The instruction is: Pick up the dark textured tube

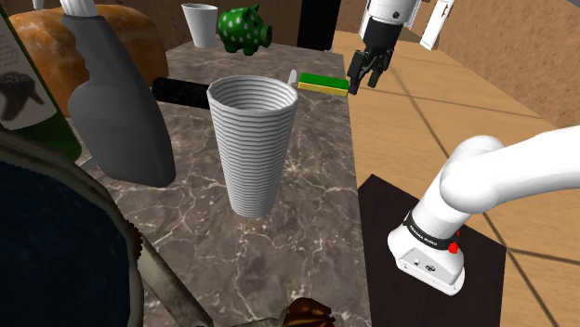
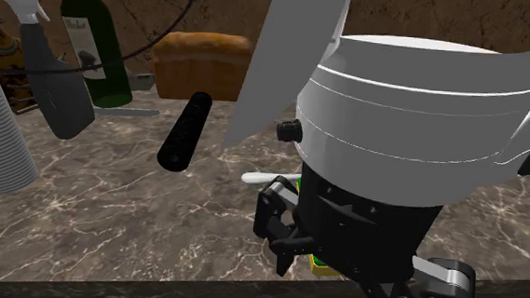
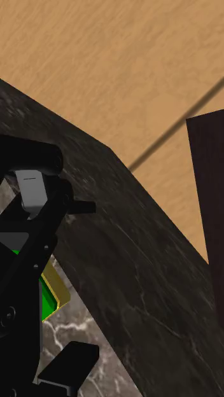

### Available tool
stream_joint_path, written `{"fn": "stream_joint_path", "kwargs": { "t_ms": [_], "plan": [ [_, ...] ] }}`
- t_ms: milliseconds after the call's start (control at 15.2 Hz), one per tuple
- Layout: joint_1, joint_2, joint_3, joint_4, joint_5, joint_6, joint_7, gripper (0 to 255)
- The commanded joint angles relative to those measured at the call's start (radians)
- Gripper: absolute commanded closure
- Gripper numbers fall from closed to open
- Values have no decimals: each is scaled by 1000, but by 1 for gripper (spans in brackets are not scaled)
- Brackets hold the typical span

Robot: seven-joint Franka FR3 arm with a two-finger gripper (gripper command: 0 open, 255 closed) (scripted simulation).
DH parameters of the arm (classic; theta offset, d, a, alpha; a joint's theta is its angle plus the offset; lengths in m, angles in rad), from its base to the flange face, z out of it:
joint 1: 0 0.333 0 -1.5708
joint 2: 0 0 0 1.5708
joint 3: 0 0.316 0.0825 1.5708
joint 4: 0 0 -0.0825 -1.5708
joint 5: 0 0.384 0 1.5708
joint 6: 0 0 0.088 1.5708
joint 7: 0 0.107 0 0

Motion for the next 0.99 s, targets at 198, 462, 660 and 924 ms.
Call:
{"fn": "stream_joint_path", "kwargs": {
  "t_ms": [198, 462, 660, 924],
  "plan": [
    [35, 95, 35, 73, 26, 15, 0, 0],
    [76, 219, 80, 179, 53, 24, -1, 0],
    [102, 311, 114, 266, 67, 23, -2, 0],
    [135, 433, 160, 392, 77, 13, -1, 0]
  ]
}}
